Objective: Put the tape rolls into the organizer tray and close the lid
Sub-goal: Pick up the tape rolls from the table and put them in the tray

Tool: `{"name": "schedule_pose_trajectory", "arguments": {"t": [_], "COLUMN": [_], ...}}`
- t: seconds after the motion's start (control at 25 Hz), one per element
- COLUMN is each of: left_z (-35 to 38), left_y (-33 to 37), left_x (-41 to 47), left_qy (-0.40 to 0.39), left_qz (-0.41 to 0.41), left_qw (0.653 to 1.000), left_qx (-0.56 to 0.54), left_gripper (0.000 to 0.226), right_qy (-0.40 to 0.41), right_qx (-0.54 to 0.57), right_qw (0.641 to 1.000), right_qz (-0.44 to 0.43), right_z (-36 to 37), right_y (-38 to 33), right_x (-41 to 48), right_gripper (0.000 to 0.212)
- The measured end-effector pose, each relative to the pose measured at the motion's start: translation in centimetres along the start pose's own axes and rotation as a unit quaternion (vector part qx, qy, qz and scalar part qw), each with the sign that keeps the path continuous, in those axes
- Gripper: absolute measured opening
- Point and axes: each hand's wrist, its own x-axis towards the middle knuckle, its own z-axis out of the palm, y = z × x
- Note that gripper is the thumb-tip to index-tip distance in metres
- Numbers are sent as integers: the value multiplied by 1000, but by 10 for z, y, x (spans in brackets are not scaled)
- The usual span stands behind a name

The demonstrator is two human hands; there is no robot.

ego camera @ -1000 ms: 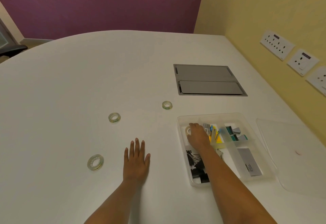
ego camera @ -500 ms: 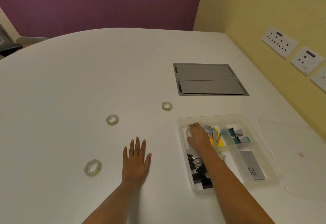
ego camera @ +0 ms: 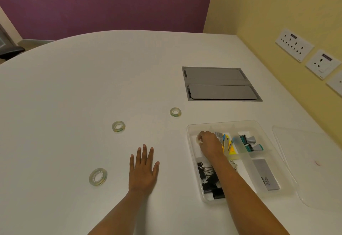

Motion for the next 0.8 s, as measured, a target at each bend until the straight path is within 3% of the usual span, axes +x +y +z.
{"name": "schedule_pose_trajectory", "arguments": {"t": [0.28,0.56,0.8], "left_z": [-1,-2,-5], "left_y": [0,0,-3], "left_x": [0,2,26], "left_qy": [0,0,2], "left_qz": [-1,1,13], "left_qw": [1000,1000,1000], "left_qx": [6,12,14], "left_gripper": [60,60,58], "right_qy": [5,137,105], "right_qx": [21,160,138], "right_qw": [1000,978,985], "right_qz": [-2,-4,-24], "right_z": [-3,-26,-28], "right_y": [-3,-39,-68], "right_x": [-1,6,42], "right_gripper": [22,17,29]}}
